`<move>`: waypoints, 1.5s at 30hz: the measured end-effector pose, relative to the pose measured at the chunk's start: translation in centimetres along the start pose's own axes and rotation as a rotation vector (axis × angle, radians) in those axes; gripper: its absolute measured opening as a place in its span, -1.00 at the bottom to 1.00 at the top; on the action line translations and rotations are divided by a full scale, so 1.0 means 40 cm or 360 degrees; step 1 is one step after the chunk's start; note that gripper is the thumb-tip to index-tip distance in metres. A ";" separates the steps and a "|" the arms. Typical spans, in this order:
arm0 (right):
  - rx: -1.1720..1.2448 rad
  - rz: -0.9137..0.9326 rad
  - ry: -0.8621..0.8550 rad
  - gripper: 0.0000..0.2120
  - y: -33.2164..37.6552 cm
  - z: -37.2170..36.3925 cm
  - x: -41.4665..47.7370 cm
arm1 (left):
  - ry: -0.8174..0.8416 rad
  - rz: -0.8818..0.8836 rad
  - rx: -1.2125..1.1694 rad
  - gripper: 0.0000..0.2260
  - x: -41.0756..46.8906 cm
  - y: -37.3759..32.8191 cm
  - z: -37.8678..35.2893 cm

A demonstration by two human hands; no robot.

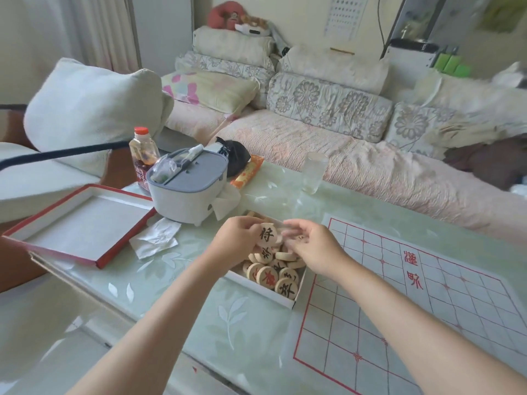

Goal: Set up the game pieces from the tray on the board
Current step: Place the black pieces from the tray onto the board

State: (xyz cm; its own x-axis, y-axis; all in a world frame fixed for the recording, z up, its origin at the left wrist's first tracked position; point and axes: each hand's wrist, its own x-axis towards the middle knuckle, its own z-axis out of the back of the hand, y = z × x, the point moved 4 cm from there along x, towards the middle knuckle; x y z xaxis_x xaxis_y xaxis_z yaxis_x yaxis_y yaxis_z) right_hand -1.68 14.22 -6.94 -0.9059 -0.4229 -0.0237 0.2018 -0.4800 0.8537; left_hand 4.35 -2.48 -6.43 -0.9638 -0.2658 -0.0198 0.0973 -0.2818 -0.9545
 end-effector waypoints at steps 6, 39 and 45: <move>-0.0884 -0.0039 0.0115 -0.69 -0.061 -0.027 -0.008 | -0.0115 -0.0020 0.0273 -0.75 0.017 0.041 0.039; -0.0474 -0.0550 -0.0045 -0.66 -0.410 0.346 -0.345 | 0.1095 -0.0412 0.0978 -0.54 -0.080 -0.004 -0.557; -0.0746 -0.0437 -0.0034 -0.50 -0.422 0.350 -0.358 | 0.0986 -0.0565 0.1247 -0.60 -0.082 -0.019 -0.592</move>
State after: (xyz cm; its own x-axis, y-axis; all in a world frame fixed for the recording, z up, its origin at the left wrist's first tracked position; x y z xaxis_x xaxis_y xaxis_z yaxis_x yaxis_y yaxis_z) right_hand 2.67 39.13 -13.73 -0.9550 -0.2204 -0.1987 0.0966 -0.8641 0.4940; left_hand 1.58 20.42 -12.70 -0.9052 0.4024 -0.1364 -0.2945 -0.8256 -0.4813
